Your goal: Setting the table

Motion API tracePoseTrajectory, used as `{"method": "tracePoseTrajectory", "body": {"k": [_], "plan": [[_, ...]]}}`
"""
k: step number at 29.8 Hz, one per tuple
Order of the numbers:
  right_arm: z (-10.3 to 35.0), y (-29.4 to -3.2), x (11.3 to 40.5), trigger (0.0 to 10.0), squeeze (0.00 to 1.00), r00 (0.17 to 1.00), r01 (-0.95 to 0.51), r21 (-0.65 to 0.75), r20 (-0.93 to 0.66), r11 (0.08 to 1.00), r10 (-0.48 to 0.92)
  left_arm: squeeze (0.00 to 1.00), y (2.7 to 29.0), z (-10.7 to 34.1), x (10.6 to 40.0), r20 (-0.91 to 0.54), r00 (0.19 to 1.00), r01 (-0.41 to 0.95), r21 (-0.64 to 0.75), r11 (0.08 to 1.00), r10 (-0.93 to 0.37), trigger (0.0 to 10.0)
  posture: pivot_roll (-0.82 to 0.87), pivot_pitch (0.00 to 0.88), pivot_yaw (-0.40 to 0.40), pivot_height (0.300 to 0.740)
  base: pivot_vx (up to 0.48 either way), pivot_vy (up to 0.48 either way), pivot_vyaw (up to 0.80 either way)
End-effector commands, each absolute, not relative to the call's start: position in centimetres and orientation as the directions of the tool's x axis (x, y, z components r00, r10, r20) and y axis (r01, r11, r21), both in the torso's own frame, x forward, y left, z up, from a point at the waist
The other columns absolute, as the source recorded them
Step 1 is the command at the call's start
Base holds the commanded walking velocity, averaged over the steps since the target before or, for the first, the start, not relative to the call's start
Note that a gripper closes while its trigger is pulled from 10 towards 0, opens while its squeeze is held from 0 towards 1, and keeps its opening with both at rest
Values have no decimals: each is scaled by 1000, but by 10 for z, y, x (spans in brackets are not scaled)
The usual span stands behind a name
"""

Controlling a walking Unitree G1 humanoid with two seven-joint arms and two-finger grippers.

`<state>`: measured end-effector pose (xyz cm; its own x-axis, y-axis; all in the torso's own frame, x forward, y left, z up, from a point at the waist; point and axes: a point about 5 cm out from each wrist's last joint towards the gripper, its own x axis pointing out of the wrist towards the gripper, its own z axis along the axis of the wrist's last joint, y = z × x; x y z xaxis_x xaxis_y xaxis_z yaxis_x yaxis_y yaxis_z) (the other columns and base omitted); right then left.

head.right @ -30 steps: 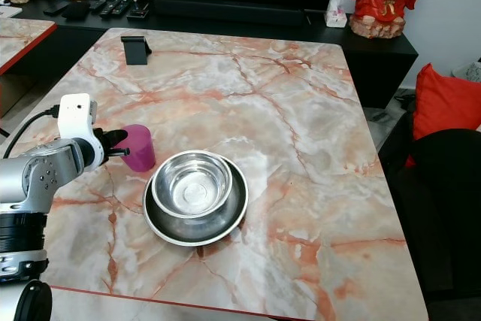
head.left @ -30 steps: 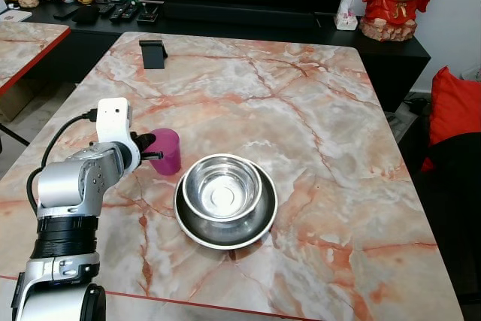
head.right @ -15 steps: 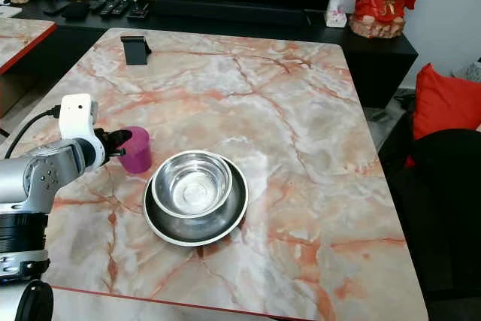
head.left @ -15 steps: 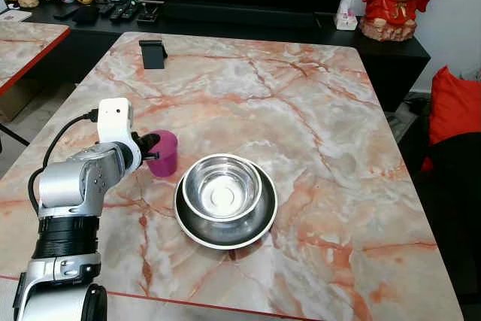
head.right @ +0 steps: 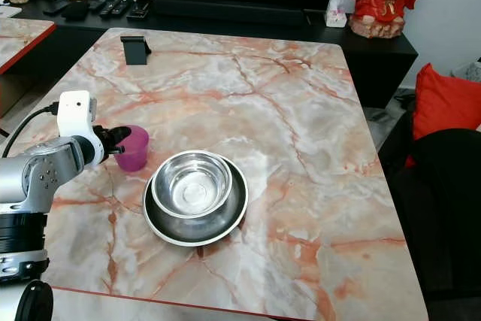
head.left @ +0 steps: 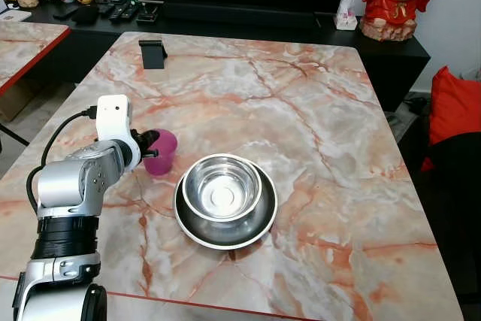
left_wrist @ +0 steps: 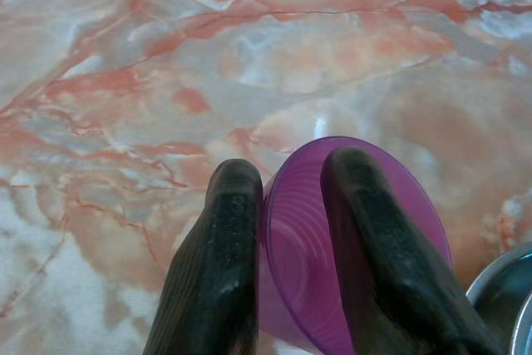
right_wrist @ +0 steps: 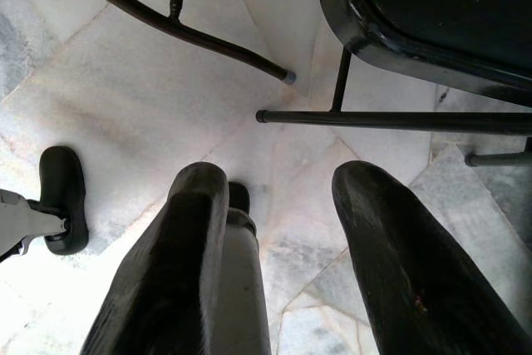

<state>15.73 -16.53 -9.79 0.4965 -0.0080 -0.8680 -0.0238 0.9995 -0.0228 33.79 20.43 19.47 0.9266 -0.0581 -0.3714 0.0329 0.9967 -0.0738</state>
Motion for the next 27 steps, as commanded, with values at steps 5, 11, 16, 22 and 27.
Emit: {"method": "tracePoseTrajectory", "body": {"k": [5,11,16,22,27], "plan": [[-97,-167,158,10000,0,493,-28,-29,-870,999,-12,0,204,190,336,-393,918,38,-51,998,-55,10000,20,14,-39,740,0,0,0],[-98,-167,158,10000,0,492,-30,-30,-870,999,-12,0,205,179,333,-427,902,22,-98,995,-62,10000,18,10,-38,740,0,0,0],[-98,-168,158,10000,0,490,-31,-30,-872,999,-11,0,208,172,333,-441,896,-4,-138,990,-58,10000,19,8,-40,740,0,0,0],[-98,-168,158,10000,0,490,-33,-33,-872,999,-12,0,213,165,332,-453,890,-40,-190,981,-51,10000,15,8,-43,740,0,0,0],[-98,-169,158,10000,0,490,-35,-33,-872,999,-12,0,216,163,331,-456,889,-58,-191,980,-37,10000,16,11,-45,740,0,0,0]]}}
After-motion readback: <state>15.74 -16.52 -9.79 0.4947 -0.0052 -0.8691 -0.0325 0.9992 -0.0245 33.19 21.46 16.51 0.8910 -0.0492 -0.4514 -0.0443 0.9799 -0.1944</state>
